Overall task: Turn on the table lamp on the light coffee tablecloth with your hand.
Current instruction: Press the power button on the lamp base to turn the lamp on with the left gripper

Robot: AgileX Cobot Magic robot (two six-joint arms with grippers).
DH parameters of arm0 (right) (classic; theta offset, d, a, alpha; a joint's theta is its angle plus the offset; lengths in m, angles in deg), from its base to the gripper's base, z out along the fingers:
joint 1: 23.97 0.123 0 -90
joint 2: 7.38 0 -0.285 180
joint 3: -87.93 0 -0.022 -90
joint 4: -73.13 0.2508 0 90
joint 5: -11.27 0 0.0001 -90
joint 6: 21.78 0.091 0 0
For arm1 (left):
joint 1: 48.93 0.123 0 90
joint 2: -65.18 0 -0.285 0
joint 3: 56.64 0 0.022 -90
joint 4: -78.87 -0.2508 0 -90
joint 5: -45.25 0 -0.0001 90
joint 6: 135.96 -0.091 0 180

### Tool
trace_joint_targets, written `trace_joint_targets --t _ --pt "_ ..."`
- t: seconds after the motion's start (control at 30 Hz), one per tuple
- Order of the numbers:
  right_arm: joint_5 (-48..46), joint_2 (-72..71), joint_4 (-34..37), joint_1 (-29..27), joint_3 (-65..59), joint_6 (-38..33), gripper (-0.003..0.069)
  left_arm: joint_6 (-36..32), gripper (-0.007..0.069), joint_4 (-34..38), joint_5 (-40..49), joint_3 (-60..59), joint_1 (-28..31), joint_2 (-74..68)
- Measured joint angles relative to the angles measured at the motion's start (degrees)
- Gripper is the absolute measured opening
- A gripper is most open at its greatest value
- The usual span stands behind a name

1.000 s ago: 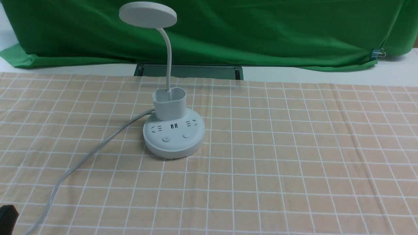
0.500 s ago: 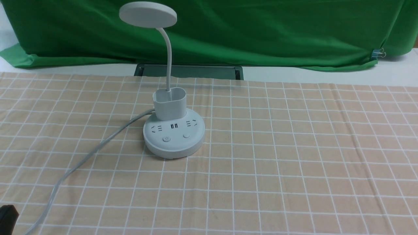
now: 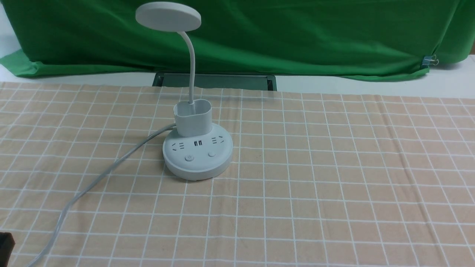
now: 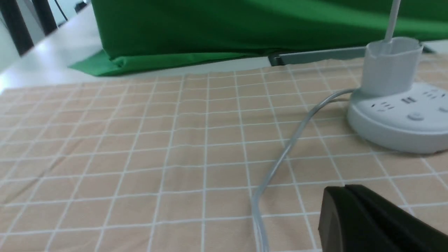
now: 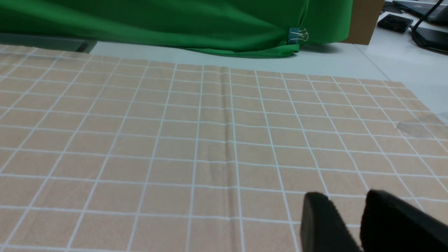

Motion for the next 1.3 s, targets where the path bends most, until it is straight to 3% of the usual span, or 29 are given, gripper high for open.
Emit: trace_joint_targets --t 0.23,0.4,0.63,0.83,0.93,1.03,1.13,1.3 --pt "0.0 0.0 0.0 0.0 0.0 0.0 0.0239 -2.0 0.0002 -1.71 -0.07 0.0 0.0 0.0" --pt "0.0 0.0 0.0 0.0 0.0 0.0 0.0239 -2.85 0.0002 -0.09 -6.23 0.0 0.0 0.0" --pt "0.0 0.0 0.0 0.0 0.0 0.0 0.0239 -2.91 0.0002 6.14 -32.24 0.0 0.0 0.0" --pt "0.0 0.0 0.0 0.0 0.0 0.0 0.0239 -2.26 0.0002 6.32 -44.19 0.0 0.0 0.0" --pt "0.0 0.0 0.0 0.0 0.0 0.0 0.0239 2.73 0.0002 6.26 -50.69 0.0 0.0 0.0" --pt "0.0 0.0 0.0 0.0 0.0 0.0 0.0239 12.13 0.0002 5.53 -57.68 0.93 0.0 0.11" --pt "0.0 0.0 0.0 0.0 0.0 0.0 0.0239 14.95 0.0002 4.24 -50.73 7.56 0.0 0.18" --pt "0.0 0.0 0.0 0.0 0.0 0.0 0.0239 12.55 0.0002 3.29 -20.6 26.95 0.0 -6.72"
